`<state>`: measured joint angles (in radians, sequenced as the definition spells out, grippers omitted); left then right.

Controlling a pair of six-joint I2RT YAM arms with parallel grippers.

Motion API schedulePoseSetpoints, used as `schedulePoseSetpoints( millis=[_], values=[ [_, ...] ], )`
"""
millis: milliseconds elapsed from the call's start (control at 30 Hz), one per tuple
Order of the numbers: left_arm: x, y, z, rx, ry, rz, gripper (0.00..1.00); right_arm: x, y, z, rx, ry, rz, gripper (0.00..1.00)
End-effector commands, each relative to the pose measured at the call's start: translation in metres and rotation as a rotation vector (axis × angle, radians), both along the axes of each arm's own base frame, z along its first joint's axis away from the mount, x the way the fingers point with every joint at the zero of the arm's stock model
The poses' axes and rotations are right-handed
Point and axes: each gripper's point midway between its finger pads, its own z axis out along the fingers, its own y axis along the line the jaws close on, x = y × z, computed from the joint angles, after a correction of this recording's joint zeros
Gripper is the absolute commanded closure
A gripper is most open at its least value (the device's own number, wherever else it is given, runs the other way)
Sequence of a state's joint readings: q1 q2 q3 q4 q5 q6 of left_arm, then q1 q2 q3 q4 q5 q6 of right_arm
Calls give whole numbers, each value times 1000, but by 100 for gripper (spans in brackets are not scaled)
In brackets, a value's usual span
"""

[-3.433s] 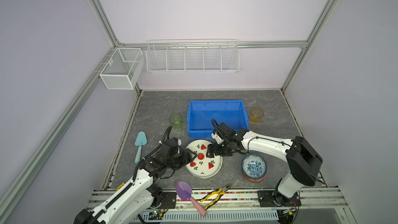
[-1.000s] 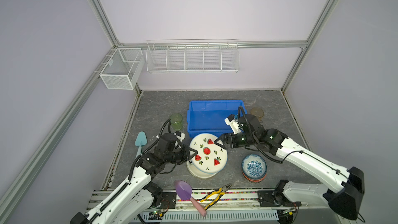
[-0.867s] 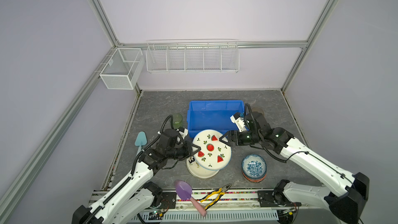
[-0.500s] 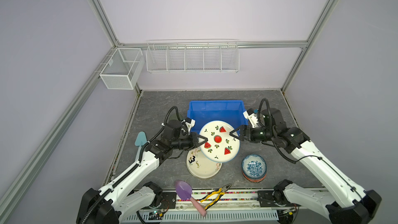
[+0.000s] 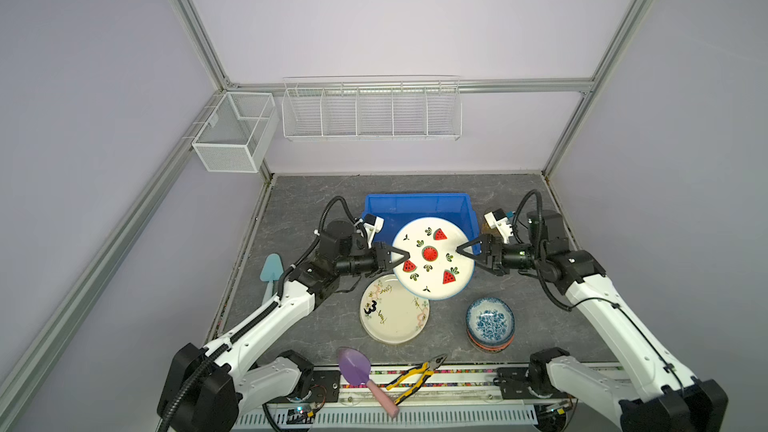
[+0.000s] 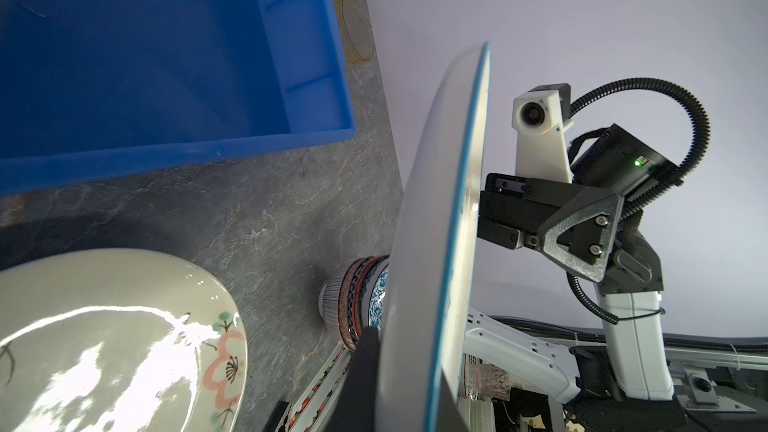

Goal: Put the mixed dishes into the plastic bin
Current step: 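Lift the watermelon plate with both grippers and carry it over the blue bin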

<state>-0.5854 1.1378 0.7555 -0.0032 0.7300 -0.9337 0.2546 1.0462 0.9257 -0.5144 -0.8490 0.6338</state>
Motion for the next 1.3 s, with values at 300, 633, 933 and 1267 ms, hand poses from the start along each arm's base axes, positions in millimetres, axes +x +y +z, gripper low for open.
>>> schedulePoseSetpoints(
  millis=[300, 633, 933, 1267],
  values=[
    [22, -13, 60, -180, -126, -33, 100, 7, 9, 14, 93, -44, 72, 38],
    [33, -16, 47, -158, -94, -13, 100, 17, 6, 16, 114, -64, 69, 59],
    [33, -17, 37, -147, -68, -13, 100, 31, -1, 17, 127, -83, 31, 71],
    [35, -16, 25, -129, -46, 4, 94, 30, -2, 23, 126, -95, 22, 86]
  ],
)
